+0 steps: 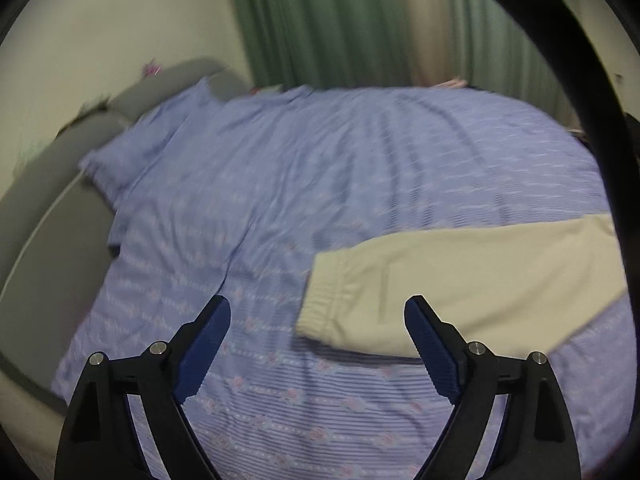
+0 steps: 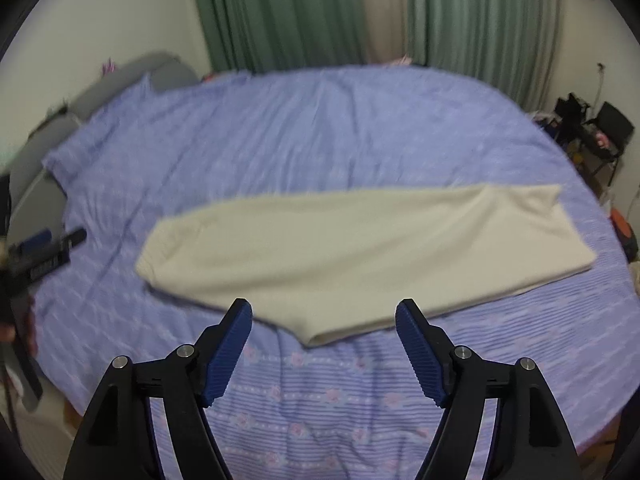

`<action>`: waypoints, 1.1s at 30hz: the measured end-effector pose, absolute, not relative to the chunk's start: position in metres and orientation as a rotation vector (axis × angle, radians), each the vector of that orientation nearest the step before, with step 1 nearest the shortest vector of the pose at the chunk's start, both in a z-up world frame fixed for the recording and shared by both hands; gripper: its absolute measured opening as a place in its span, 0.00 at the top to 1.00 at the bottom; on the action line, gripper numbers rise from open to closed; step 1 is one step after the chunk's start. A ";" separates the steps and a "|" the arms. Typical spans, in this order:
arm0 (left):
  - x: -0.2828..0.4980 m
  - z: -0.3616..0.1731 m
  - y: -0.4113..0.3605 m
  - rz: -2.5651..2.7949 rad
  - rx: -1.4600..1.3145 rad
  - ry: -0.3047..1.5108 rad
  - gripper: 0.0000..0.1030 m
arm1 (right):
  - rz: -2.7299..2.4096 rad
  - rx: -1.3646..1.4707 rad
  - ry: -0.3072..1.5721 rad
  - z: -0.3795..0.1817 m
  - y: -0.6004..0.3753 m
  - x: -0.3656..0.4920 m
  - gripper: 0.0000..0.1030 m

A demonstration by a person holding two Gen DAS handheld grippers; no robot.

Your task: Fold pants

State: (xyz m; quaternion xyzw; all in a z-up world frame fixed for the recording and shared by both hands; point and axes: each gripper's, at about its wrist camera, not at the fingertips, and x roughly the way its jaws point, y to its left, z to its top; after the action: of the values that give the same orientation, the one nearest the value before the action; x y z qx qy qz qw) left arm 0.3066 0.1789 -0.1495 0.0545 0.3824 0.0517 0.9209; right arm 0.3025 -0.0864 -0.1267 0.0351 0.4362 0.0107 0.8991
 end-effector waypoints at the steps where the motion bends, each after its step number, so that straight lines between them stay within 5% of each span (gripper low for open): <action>1: 0.301 -0.140 0.170 0.087 0.119 0.760 0.13 | 0.017 0.081 0.880 -0.113 -0.094 0.297 0.27; 12: 0.241 -0.062 0.052 -0.112 0.115 0.597 0.10 | -0.069 0.101 0.710 -0.025 -0.190 0.233 0.27; 16: 0.220 -0.048 -0.009 -0.123 0.107 0.567 0.09 | -0.073 0.105 0.648 -0.008 -0.246 0.215 0.20; 33: 0.175 -0.046 -0.271 -0.064 -0.038 0.579 0.02 | 0.075 0.115 0.671 -0.013 -0.513 0.227 0.20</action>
State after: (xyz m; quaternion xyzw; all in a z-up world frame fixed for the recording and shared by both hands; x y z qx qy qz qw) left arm 0.1754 -0.2712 -0.0464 -0.0189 0.2855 -0.0315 0.9577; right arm 0.2273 -0.5126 -0.0128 0.0564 0.3288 0.0368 0.9420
